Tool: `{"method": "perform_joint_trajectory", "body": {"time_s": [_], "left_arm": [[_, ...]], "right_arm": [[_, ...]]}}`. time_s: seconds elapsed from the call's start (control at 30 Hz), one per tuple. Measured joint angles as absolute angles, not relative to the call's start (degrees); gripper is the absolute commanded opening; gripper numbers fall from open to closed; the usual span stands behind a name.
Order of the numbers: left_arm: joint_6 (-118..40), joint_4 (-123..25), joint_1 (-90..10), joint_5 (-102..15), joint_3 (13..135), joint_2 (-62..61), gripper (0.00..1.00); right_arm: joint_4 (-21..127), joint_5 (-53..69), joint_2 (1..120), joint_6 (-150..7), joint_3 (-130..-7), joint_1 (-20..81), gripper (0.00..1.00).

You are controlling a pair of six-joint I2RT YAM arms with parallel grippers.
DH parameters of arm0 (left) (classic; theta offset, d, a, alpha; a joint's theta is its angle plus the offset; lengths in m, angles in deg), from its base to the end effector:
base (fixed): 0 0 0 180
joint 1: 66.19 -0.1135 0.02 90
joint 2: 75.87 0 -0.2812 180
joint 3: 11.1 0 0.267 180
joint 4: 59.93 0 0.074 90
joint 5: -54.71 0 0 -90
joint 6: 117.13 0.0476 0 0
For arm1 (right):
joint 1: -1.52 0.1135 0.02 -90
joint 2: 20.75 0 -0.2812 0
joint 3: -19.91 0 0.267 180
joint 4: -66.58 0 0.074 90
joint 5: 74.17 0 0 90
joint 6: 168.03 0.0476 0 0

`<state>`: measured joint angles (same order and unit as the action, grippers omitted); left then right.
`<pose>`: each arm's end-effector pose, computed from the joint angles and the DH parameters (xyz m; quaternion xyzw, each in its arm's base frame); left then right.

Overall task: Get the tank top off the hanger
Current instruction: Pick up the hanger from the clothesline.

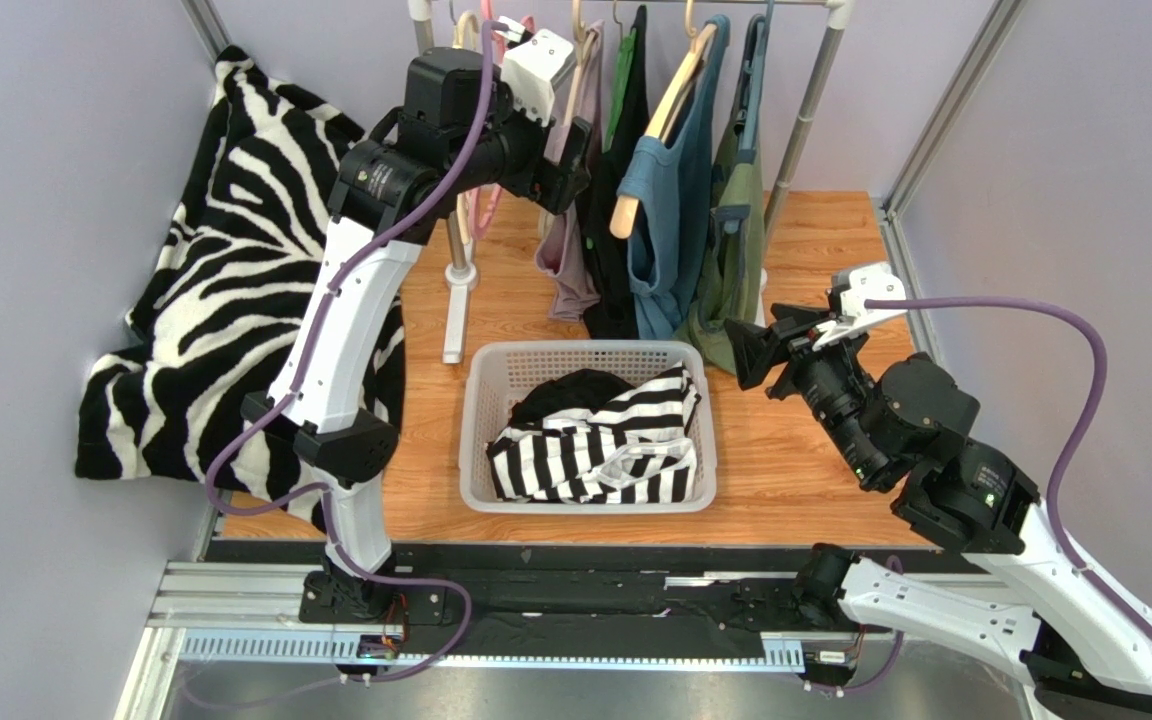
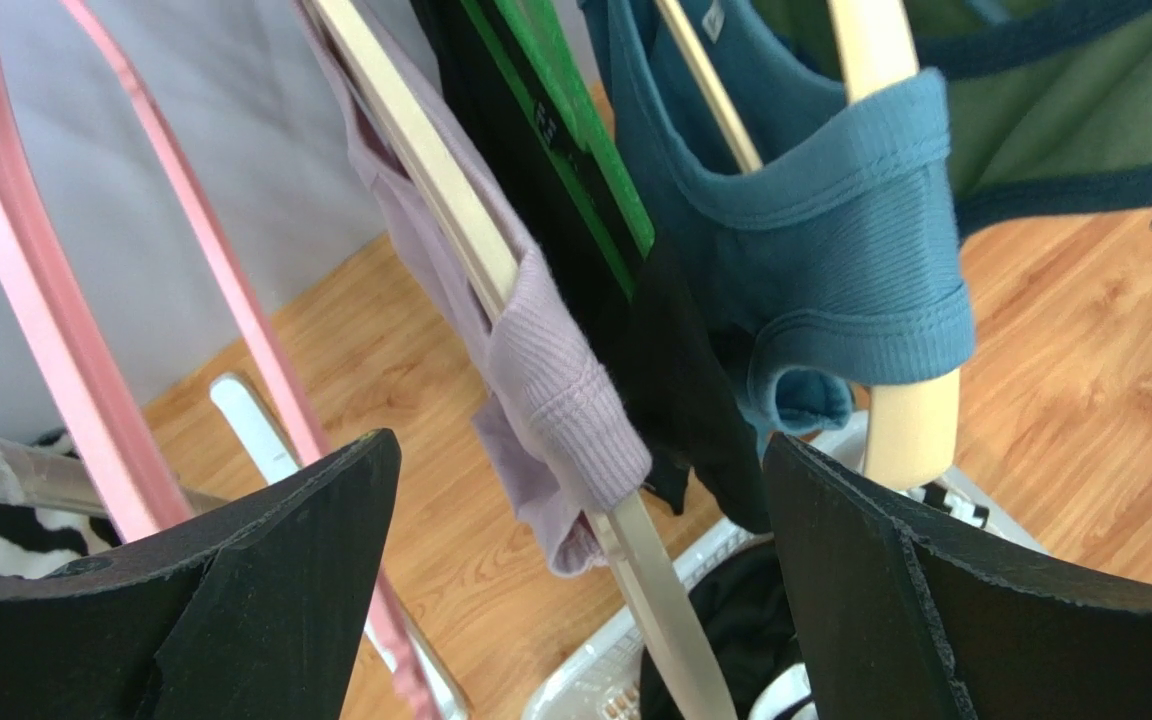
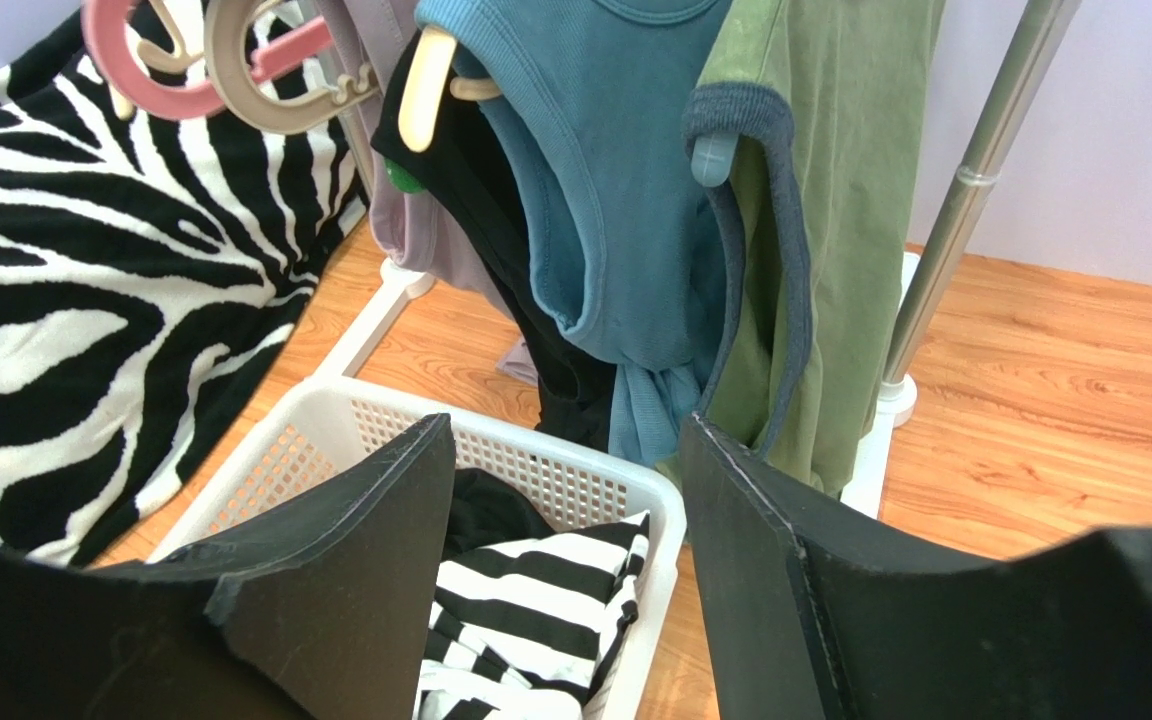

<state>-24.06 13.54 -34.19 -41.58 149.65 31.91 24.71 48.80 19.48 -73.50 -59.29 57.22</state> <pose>0.3197 -0.2059 0.5519 0.2770 0.7729 -0.1858 0.5398 0.0928 0.0901 0.4573 -0.1238 0.7113 0.1536 0.6747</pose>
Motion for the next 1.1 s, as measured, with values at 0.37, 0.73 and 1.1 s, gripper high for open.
{"method": "perform_joint_trajectory", "body": {"time_s": [0.37,0.73,1.1], "left_arm": [[-23.0,10.5,-33.9,-39.9,151.6,33.2,0.76],[-21.9,10.6,-33.9,-39.0,151.6,37.7,0.4],[-21.0,9.9,-33.9,-36.3,150.8,37.3,0.0]], "right_arm": [[24.5,48.8,20.5,-73.3,-58.5,57.2,0.55],[23.0,48.7,18.6,-72.5,-58.5,57.2,0.46],[22.9,48.7,18.1,-71.6,-57.8,57.2,0.22]]}}
